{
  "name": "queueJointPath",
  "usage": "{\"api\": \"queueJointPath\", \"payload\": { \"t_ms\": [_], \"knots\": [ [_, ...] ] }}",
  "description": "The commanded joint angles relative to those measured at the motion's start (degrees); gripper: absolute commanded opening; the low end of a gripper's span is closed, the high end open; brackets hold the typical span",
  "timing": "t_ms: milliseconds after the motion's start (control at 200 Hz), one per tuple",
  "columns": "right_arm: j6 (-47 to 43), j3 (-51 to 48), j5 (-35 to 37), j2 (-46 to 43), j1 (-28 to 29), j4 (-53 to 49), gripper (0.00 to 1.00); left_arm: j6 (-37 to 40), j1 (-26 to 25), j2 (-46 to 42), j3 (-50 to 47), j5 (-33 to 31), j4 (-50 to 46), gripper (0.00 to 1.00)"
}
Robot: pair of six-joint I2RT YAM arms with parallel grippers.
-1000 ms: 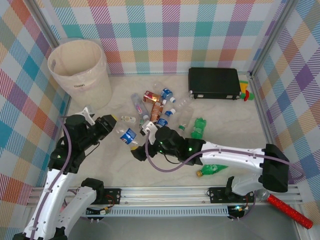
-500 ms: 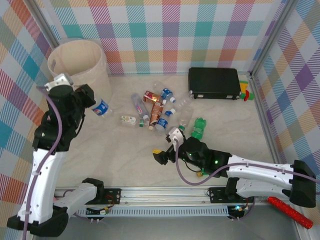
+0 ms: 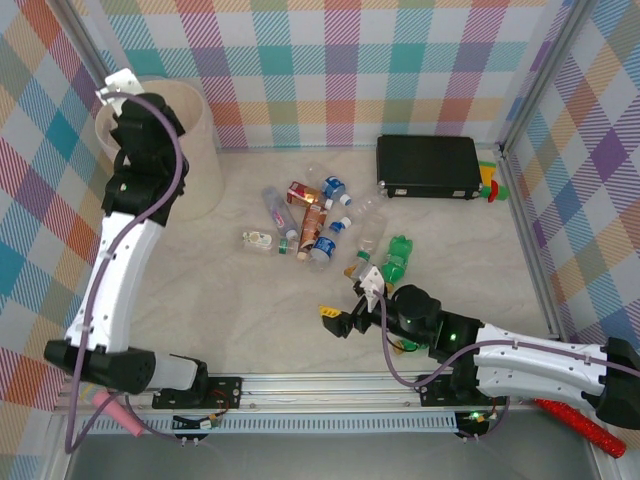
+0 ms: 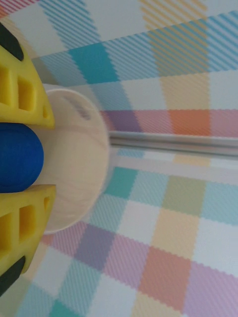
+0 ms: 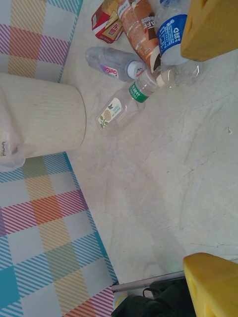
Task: Put the plastic bottles in the bin
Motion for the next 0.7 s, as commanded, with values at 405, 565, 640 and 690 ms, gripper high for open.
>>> {"api": "queueJointPath", "payload": {
  "t_ms": [405, 565, 640, 690],
  "knots": [
    [-0.56, -0.04, -0.74, 3.13, -0.59, 3.58, 0.99, 2.69, 8.99, 27.42, 35.85, -4.45, -6.18, 0.11],
    [-0.55, -0.04, -0.33, 3.86, -0.59, 3.96, 0.99, 1.27, 11.15, 33.43, 44.01, 1.3, -13.35, 0.21],
    [-1.01, -0.03, 0.56, 4.16, -0.66, 3.7, 0.99, 0.8, 11.73, 34.06, 43.86, 2.48, -14.85, 0.23],
    [-0.92, -0.07, 0.66, 4.28, -0.69, 3.75, 0.99, 0.07, 12.14, 34.26, 43.66, 3.23, -16.35, 0.32]
  ]
}}
